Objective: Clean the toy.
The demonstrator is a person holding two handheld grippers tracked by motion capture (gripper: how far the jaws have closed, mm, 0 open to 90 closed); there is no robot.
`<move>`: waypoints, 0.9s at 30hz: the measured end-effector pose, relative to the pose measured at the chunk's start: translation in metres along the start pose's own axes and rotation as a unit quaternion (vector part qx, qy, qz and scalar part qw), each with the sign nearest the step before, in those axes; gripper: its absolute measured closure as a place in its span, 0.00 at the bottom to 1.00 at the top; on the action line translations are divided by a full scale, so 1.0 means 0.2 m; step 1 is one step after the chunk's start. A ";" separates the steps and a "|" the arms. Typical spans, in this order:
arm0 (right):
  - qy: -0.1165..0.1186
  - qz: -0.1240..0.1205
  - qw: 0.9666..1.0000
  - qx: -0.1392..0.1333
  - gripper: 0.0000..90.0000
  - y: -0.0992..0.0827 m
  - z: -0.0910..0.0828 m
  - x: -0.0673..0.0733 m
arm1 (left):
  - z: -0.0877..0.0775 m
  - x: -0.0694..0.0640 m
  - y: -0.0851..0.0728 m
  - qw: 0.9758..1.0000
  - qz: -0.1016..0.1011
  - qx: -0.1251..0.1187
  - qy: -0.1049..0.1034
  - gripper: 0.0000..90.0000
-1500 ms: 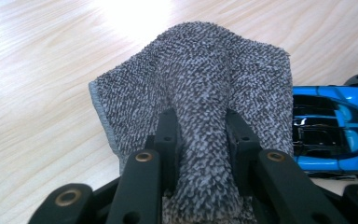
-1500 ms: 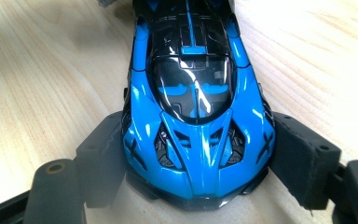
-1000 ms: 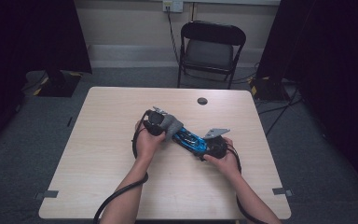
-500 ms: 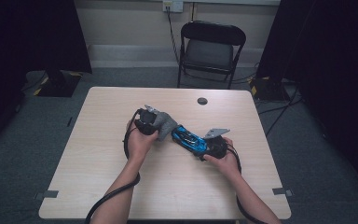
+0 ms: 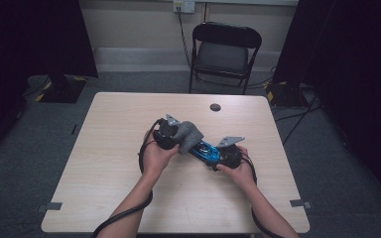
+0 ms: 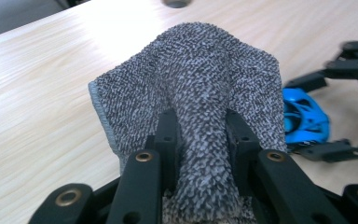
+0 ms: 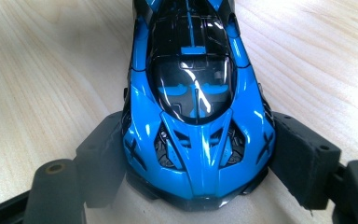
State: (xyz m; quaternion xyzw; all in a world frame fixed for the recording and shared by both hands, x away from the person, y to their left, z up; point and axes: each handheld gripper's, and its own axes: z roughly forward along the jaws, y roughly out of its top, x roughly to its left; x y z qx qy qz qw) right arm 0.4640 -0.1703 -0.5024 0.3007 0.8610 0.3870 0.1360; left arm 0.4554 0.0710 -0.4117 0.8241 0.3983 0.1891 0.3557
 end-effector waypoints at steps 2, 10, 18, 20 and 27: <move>0.000 0.000 1.000 0.000 0.28 0.00 0.00 0.00 | 0.02 -0.05 0.00 1.000 0.006 0.004 -0.007 0.79; 0.000 0.000 1.000 0.000 0.28 0.00 0.00 0.00 | 0.15 -0.22 -0.01 0.999 0.034 0.023 -0.035 0.79; 0.000 0.000 1.000 0.000 0.28 0.00 0.00 0.00 | 0.25 -0.32 0.00 0.996 0.074 0.053 -0.024 0.78; 0.000 0.000 1.000 0.000 0.28 0.00 0.00 0.00 | 0.26 -0.33 0.00 0.995 0.083 0.055 -0.018 0.78; 0.000 0.000 1.000 0.000 0.28 0.00 0.00 0.00 | 0.25 -0.30 0.00 0.996 0.067 0.049 -0.021 0.78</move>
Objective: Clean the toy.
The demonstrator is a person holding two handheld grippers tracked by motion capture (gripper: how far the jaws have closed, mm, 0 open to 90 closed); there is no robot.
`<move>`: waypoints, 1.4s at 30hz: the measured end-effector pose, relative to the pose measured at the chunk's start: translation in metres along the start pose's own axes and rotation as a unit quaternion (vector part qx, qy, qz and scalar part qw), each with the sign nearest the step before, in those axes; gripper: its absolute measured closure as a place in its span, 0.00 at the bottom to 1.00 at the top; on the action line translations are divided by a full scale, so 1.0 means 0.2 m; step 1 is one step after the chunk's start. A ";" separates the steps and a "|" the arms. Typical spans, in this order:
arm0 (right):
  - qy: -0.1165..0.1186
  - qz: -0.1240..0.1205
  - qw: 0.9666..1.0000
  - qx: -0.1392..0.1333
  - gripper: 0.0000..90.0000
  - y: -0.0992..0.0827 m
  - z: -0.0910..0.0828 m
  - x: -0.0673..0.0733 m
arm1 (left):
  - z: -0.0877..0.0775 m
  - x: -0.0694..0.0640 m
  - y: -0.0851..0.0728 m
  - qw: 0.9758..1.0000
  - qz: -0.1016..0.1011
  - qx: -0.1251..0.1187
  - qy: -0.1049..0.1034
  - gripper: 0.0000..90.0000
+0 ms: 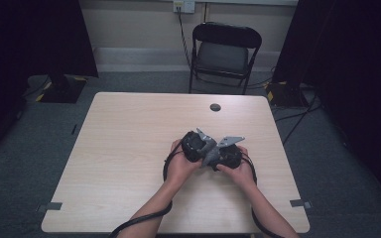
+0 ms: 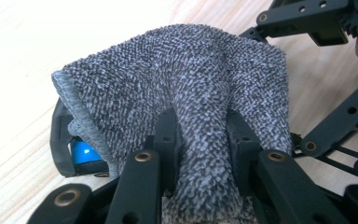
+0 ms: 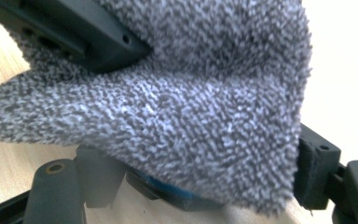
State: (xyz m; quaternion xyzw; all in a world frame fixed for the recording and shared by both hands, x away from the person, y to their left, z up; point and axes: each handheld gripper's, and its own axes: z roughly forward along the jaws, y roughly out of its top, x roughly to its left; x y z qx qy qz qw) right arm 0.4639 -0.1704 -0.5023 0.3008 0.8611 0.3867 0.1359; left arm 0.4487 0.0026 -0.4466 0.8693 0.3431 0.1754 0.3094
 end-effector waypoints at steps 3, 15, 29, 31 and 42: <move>0.000 0.000 1.000 0.000 0.28 0.00 0.00 0.00 | -0.01 0.02 0.00 1.000 -0.004 -0.001 0.004 0.78; 0.000 0.000 1.000 0.000 0.28 0.00 0.00 0.00 | -0.02 0.12 -0.01 0.999 -0.024 -0.003 0.027 0.78; 0.000 0.000 1.000 0.000 0.28 0.00 0.00 0.00 | -0.02 0.26 -0.04 0.997 -0.052 0.007 0.054 0.78; 0.000 0.000 1.000 0.000 0.28 0.00 0.00 0.00 | -0.02 0.27 -0.04 0.997 -0.057 0.006 0.056 0.78; 0.000 0.000 1.000 0.000 0.28 0.00 0.00 0.00 | -0.03 0.34 -0.03 0.995 -0.076 0.008 0.064 0.78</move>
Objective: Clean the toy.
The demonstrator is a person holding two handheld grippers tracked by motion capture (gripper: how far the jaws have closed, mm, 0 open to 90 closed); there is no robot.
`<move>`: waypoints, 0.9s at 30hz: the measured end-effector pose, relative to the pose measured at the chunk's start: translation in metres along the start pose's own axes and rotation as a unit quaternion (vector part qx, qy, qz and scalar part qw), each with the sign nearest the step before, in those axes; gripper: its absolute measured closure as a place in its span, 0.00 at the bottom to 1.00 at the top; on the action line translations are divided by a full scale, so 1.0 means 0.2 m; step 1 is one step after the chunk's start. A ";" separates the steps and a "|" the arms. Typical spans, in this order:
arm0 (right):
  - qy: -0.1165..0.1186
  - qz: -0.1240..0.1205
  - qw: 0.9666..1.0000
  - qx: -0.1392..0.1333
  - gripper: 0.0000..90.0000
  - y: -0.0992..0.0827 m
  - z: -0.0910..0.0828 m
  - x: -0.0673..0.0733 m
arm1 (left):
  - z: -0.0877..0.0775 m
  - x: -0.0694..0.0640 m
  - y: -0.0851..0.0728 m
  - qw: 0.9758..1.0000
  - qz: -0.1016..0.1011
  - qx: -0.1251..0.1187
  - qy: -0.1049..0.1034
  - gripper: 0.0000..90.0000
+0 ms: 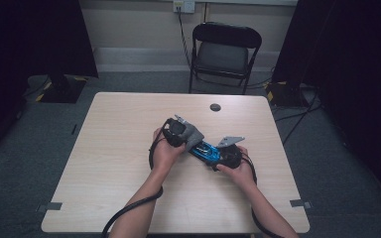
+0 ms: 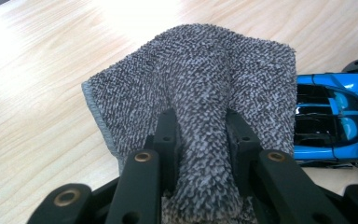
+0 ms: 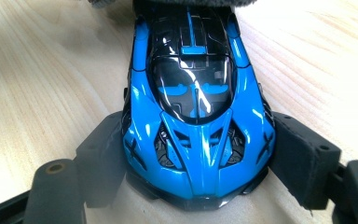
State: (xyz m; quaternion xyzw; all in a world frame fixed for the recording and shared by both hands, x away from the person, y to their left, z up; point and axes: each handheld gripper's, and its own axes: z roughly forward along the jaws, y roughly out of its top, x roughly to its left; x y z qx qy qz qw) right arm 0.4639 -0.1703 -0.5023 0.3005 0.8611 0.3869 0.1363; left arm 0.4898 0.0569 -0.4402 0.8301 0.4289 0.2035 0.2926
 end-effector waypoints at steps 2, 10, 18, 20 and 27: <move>0.000 0.000 1.000 0.000 0.28 0.00 0.00 0.00 | 0.00 0.01 0.00 1.000 -0.002 0.002 0.001 0.78; 0.000 0.000 1.000 0.000 0.28 0.00 0.00 0.00 | 0.00 0.04 -0.01 1.000 -0.011 0.002 0.000 0.78; 0.000 0.000 1.000 0.000 0.28 0.00 0.00 0.00 | 0.00 0.07 -0.01 1.000 -0.012 -0.002 0.010 0.78; 0.000 0.000 1.000 0.000 0.28 0.00 0.00 0.00 | -0.01 0.09 -0.01 1.000 -0.009 0.002 0.022 0.79; 0.000 0.000 1.000 0.000 0.28 0.00 0.00 0.00 | -0.04 0.16 -0.06 0.999 -0.026 0.002 0.021 0.79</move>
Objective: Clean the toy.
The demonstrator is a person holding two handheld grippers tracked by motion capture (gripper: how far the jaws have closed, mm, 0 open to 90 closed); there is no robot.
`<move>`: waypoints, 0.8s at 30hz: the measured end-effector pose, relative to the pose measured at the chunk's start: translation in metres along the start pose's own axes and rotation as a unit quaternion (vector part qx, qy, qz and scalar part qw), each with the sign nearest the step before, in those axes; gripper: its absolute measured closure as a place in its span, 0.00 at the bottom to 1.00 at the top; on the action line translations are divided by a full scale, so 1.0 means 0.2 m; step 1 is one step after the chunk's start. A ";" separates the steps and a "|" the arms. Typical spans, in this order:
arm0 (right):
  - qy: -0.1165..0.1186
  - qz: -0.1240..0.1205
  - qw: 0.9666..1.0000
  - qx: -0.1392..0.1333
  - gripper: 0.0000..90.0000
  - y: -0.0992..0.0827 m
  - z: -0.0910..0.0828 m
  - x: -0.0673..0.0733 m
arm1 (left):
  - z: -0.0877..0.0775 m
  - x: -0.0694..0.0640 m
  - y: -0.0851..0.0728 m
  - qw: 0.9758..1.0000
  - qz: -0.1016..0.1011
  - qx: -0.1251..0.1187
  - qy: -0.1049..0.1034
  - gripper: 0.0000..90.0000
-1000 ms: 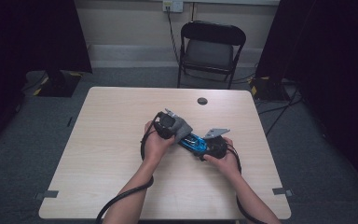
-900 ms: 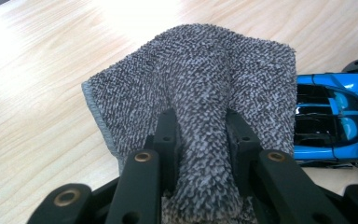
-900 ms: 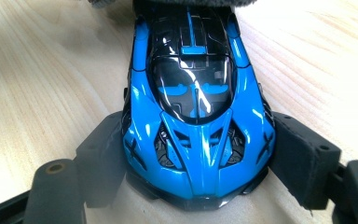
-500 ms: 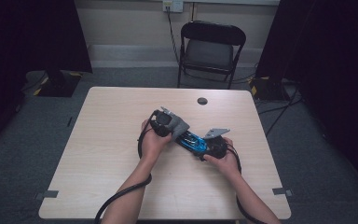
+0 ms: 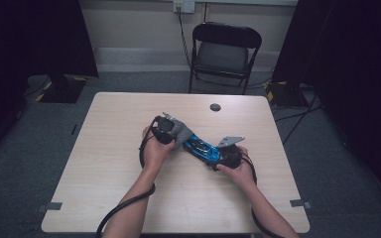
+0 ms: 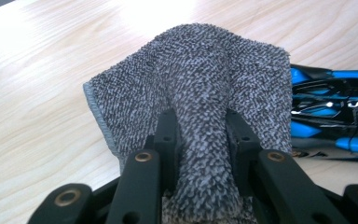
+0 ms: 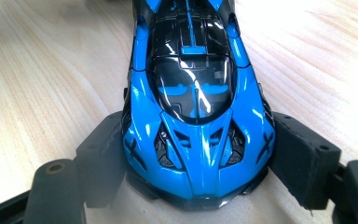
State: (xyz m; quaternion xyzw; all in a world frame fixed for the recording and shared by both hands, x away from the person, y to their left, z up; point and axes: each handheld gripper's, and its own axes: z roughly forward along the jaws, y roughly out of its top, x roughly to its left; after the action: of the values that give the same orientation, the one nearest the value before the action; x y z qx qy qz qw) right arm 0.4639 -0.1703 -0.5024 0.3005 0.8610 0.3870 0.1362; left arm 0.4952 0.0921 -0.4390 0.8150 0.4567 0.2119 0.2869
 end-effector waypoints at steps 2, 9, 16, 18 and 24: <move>0.000 0.000 1.000 0.000 0.28 0.00 0.00 0.00 | -0.02 0.02 -0.01 1.000 -0.001 -0.001 0.002 0.79; 0.000 0.000 1.000 0.000 0.28 0.00 0.00 0.00 | -0.11 0.10 -0.06 1.000 -0.006 -0.007 0.008 0.79; -0.001 0.003 1.000 0.001 0.27 0.00 0.00 0.00 | -0.18 0.12 -0.16 1.000 -0.002 -0.017 -0.004 0.78; 0.000 0.003 1.000 0.001 0.27 0.00 0.00 0.00 | -0.18 0.11 -0.18 1.000 -0.002 -0.015 -0.012 0.78; -0.002 0.004 1.000 0.001 0.26 0.00 0.00 0.00 | -0.19 0.08 -0.24 1.000 0.012 -0.011 -0.026 0.78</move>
State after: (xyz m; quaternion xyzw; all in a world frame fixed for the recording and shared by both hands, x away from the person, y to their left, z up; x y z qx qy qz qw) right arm 0.4639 -0.1703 -0.5023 0.3050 0.8600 0.3860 0.1358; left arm 0.4502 0.1358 -0.4407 0.8222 0.4375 0.1992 0.3047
